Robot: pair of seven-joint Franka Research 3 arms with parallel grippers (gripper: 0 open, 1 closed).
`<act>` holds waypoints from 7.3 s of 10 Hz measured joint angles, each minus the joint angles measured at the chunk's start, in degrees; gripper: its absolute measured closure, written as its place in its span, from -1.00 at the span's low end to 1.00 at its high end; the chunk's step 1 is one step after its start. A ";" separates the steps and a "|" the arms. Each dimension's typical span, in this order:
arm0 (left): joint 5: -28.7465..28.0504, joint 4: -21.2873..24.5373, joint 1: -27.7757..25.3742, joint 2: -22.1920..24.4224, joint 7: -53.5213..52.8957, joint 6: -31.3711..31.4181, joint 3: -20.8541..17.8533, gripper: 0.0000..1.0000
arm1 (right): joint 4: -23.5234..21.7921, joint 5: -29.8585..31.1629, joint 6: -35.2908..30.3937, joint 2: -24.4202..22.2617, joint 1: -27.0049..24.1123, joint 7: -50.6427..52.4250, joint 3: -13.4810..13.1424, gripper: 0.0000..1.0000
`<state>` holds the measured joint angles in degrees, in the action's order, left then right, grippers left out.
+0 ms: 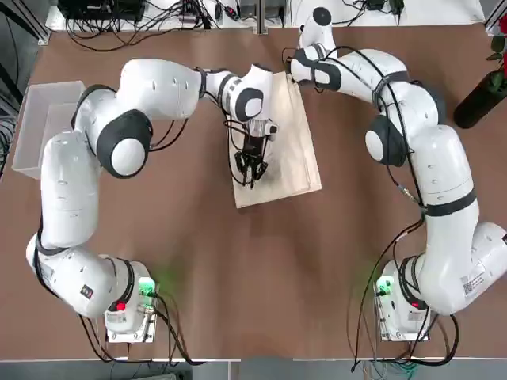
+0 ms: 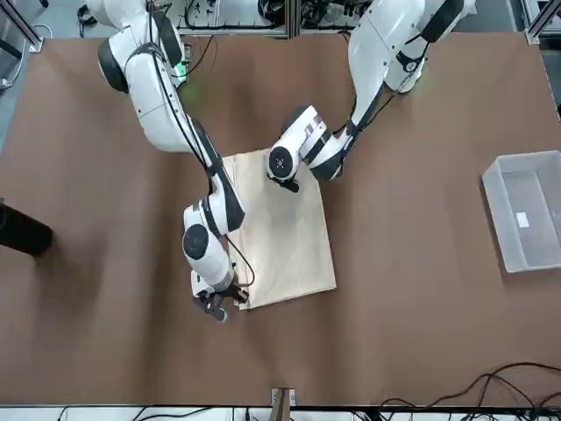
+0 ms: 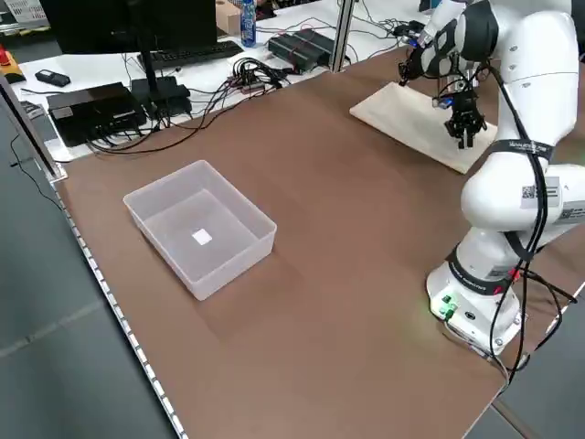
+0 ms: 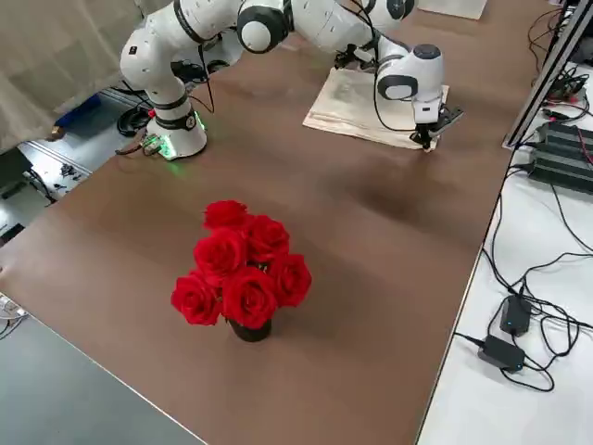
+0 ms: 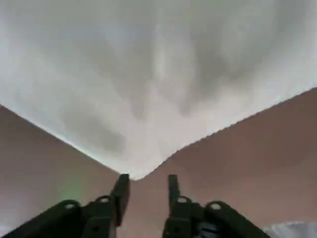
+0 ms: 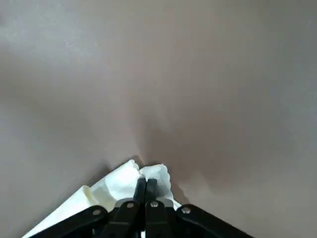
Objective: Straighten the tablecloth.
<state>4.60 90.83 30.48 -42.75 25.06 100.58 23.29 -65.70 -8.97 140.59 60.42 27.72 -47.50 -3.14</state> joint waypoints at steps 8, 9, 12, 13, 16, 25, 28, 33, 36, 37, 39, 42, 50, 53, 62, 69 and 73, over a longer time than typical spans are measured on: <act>-3.63 -2.98 -16.97 18.45 -0.66 -1.38 -1.08 -1.00 | 0.98 0.01 -1.30 -1.64 -0.36 0.91 -0.41 -0.71; -4.20 -3.10 -19.57 21.17 -0.66 -1.43 -1.10 -1.00 | 0.96 0.05 -3.24 -3.26 -0.37 2.79 -0.51 -0.80; -4.49 -3.29 -27.61 30.41 -4.94 -4.22 -1.08 -1.00 | -2.32 -0.38 -10.67 -10.15 -1.62 15.98 -0.42 -0.95; -4.49 -3.22 -29.96 33.22 -7.22 -5.62 -1.09 -1.00 | -4.74 -1.56 -11.76 -12.61 -2.24 19.62 0.36 -0.94; -4.49 -2.81 -33.84 37.69 -8.71 -6.39 -1.10 -1.00 | -17.38 -9.51 -12.67 -22.42 -12.80 32.74 9.94 -0.94; -2.06 -2.97 -27.55 42.85 -21.17 -8.51 -19.86 -1.00 | -39.76 -21.61 -2.06 -27.47 -36.97 59.79 33.29 -0.89; -1.89 -2.53 -29.68 43.35 -26.37 -10.10 -21.07 -1.00 | -42.85 -25.43 3.72 -23.46 -37.01 65.81 33.30 -0.89; -1.89 -2.21 -30.40 42.56 -26.95 -9.72 -20.99 -1.00 | -42.84 -28.04 8.23 -19.68 -35.01 68.81 33.70 -0.89; -1.89 -2.21 -30.37 41.38 -26.95 -9.55 -20.82 -1.00 | -42.72 -28.16 8.88 -19.41 -33.47 68.81 33.70 -0.89; -1.89 -2.21 -30.37 41.26 -26.95 -9.54 -20.82 -1.00 | -42.72 -28.17 8.88 -19.13 -33.53 68.81 33.62 -0.89; -1.89 -2.57 -30.36 40.87 -26.95 -9.14 -20.80 -1.00 | -42.67 -28.18 9.00 -18.16 -33.59 68.83 33.59 -0.89; -1.89 -4.25 -30.43 39.25 -26.95 -8.96 -20.85 -1.00 | -42.55 -28.21 10.30 -17.46 -33.19 68.88 33.72 -0.89; -1.89 -4.79 -30.53 38.75 -26.91 -8.96 -21.09 -1.00 | -41.89 -34.66 16.32 -16.35 -27.53 69.41 33.78 -0.65; -1.89 -4.82 -30.56 38.73 -26.91 -8.96 -21.16 -1.00 | -41.65 -34.73 16.15 -16.28 -27.62 69.41 33.68 0.37; -1.89 -4.90 -30.59 38.73 -26.91 -8.96 -21.24 -1.00 | -43.79 -34.73 12.23 -18.83 -35.17 72.57 33.45 0.91; -1.90 -4.92 -30.62 38.72 -26.92 -8.96 -21.26 -1.00 | -51.45 -34.72 -4.71 -23.95 -60.60 96.56 32.87 0.91; -1.90 -4.92 -30.62 38.72 -26.93 -8.96 -21.26 -1.00 | -51.52 -34.68 -7.38 -24.24 -68.77 102.13 32.81 0.91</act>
<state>2.71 85.91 -0.14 -4.03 -1.87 91.62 2.03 -117.22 -43.64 133.21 36.17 -41.04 54.63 29.66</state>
